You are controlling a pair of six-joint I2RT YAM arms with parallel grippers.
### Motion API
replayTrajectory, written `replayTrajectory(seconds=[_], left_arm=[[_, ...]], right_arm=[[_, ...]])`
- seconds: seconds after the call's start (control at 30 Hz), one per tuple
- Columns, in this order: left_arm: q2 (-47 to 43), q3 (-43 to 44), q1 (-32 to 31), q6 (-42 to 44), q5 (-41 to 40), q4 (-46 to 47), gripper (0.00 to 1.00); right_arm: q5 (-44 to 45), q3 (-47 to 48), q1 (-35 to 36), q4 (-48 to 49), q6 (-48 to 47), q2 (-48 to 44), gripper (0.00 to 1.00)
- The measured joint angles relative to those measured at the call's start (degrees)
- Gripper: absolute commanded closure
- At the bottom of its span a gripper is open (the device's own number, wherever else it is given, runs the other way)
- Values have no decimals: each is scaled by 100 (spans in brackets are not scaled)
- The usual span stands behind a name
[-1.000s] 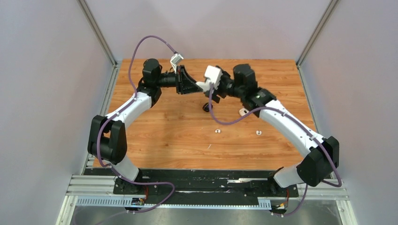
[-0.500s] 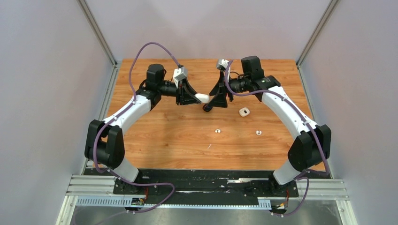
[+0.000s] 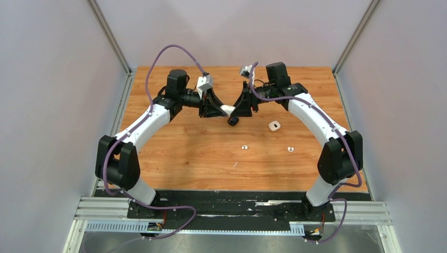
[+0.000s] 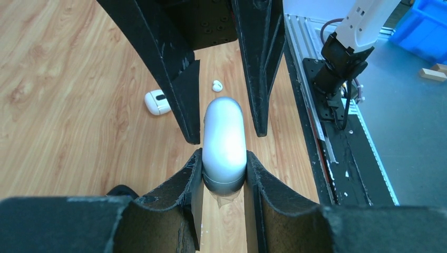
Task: Insert the wireless bluetooth earbuds into the charging case
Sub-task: Open the charging case.
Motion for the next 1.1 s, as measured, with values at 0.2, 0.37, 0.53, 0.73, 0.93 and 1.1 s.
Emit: replayTrajectory(seconds=[0.2,0.37,0.53,0.73,0.93,1.1], left_arm=[[0,92,-2,11,-31,-116,100],[2,245,-4,238,-59,-514,100],[11,463,-11,592,-87,-957,100],[11,658,-76,1193,-216,-1510,100],[-44,686,-190,1818,-575,-1746,100],[-131,627,-289,1996,-986,-1755,100]], right_arm=[[-20,2,0,66,13,7,72],[-59,2,0,74,-4,7,77],[-114,59,2,94,-2,7,94],[-221,66,-35,116,168,9,94],[-588,4,-216,485,968,155,98],[-876,-173,-317,1058,1620,275,100]])
